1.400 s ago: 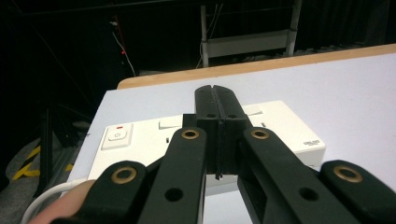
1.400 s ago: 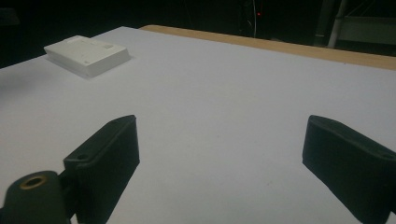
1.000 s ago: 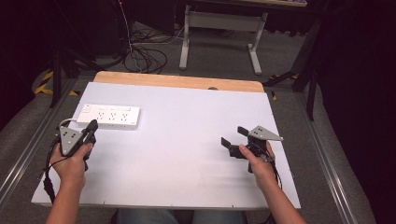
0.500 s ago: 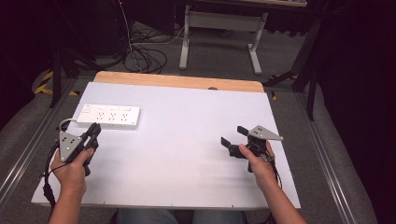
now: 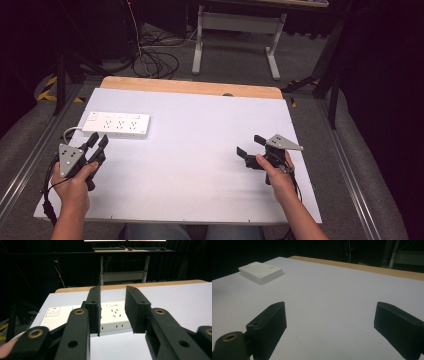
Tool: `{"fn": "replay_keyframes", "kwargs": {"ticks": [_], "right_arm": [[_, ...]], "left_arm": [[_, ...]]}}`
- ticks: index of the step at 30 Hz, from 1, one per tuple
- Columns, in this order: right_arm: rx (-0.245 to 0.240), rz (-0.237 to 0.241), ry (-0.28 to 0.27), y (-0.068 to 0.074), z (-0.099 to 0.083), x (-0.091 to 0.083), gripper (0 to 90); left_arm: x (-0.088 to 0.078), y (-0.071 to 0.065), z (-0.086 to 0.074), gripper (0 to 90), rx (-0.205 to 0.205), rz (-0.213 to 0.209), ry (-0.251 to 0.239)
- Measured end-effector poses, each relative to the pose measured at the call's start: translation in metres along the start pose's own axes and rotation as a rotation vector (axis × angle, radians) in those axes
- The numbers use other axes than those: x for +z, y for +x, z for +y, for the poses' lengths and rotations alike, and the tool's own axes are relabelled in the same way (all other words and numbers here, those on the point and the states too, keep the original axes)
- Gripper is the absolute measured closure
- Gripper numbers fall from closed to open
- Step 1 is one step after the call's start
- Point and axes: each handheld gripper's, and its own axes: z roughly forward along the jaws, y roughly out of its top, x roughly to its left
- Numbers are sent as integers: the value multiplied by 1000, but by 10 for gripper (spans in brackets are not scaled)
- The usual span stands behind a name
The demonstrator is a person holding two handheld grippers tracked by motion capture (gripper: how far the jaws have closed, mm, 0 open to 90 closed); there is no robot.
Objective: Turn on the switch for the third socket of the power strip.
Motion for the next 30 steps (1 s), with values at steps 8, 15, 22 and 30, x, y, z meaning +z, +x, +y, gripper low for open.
{"fn": "replay_keyframes", "kwargs": {"ticks": [8, 15, 22, 30], "right_arm": [[1, -2, -2, -1, 0, -1, 113], [-1, -5, -4, -1, 1, -2, 113], [-1, -8, -7, -2, 1, -3, 113], [-2, -5, -9, -2, 1, -3, 113]], "left_arm": [[-3, 0, 0, 513, -34, -13, -5], [-2, -1, 2, 399, -21, -10, 13], [-2, 0, 2, 355, -27, 3, 26], [-3, 0, 4, 277, -6, -4, 42]]}}
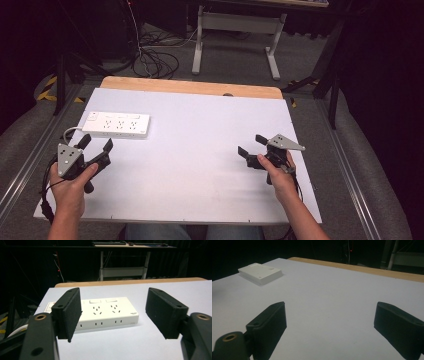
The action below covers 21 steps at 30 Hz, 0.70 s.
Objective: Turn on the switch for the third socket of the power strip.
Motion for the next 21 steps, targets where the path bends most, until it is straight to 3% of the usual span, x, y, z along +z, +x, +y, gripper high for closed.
{"fn": "replay_keyframes", "kwargs": {"ticks": [13, 21], "right_arm": [[0, -2, 1, -1, 0, 0, 113], [1, 1, 0, 0, 0, 0, 113]], "left_arm": [[-3, -5, 2, 158, 31, -15, 3], [-7, -5, 2, 121, 25, -13, 3]]}}
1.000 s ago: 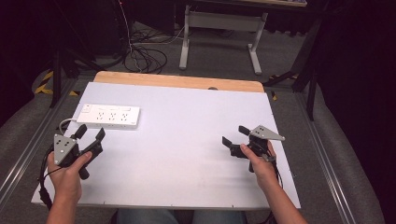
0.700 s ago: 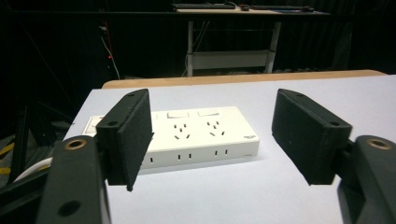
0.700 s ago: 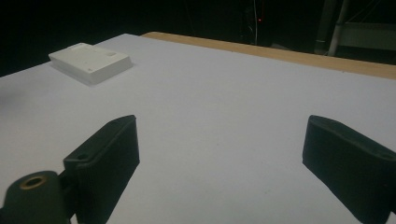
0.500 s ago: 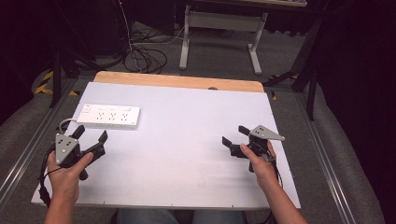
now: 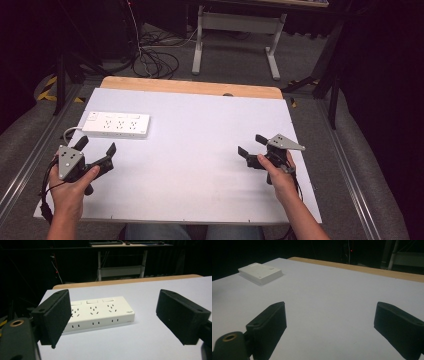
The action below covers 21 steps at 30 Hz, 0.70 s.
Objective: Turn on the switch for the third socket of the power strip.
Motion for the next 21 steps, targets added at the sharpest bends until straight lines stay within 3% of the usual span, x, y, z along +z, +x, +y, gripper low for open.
{"fn": "replay_keyframes", "kwargs": {"ticks": [13, 21], "right_arm": [[-2, 0, 2, 0, 0, 0, 110], [2, -2, 0, 0, 0, 0, 110]], "left_arm": [[1, 2, 0, 23, -17, 3, 1], [1, 3, 0, 7, -26, 10, -3]]}}
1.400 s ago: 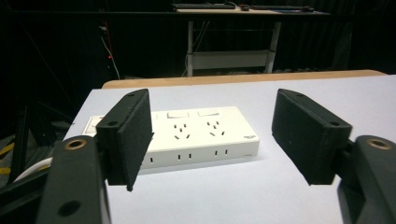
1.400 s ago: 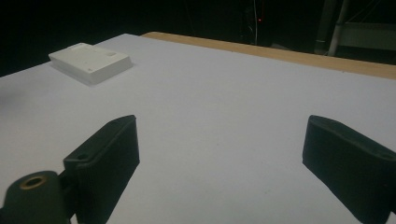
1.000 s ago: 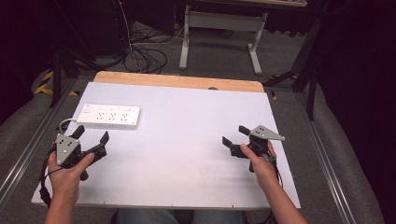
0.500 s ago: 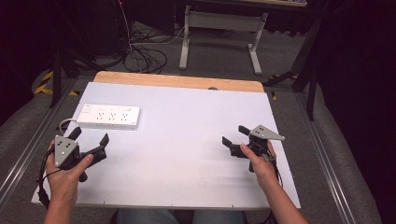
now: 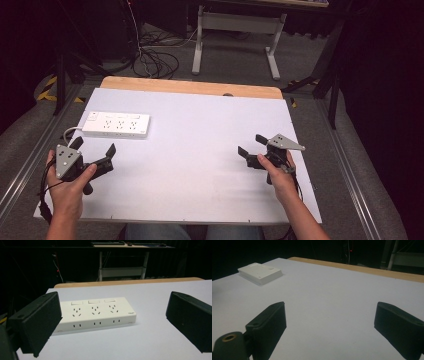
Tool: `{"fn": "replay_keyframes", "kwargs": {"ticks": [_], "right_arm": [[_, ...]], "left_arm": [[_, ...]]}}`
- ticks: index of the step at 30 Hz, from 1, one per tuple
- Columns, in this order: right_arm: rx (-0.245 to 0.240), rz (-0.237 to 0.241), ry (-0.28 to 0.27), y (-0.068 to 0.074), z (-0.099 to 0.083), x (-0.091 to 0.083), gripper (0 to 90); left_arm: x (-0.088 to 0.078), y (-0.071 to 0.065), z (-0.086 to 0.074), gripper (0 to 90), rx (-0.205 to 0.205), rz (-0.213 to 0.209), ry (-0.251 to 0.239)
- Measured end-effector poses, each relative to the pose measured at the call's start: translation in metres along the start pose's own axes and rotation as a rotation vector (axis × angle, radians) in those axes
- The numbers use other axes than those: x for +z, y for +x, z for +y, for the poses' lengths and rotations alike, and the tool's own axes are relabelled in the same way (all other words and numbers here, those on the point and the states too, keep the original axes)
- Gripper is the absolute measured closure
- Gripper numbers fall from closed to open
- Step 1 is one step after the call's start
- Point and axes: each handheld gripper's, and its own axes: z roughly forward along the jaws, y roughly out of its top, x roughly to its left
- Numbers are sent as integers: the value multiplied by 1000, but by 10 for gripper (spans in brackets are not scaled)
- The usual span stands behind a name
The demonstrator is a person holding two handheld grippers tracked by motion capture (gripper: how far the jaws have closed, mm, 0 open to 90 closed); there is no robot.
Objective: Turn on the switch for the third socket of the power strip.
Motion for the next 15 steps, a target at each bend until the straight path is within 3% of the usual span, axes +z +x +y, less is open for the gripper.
{"fn": "replay_keyframes", "kwargs": {"ticks": [15], "right_arm": [[2, -2, 2, -1, 0, 0, 109]], "left_arm": [[0, 2, 0, 10, 0, 5, 5]]}}
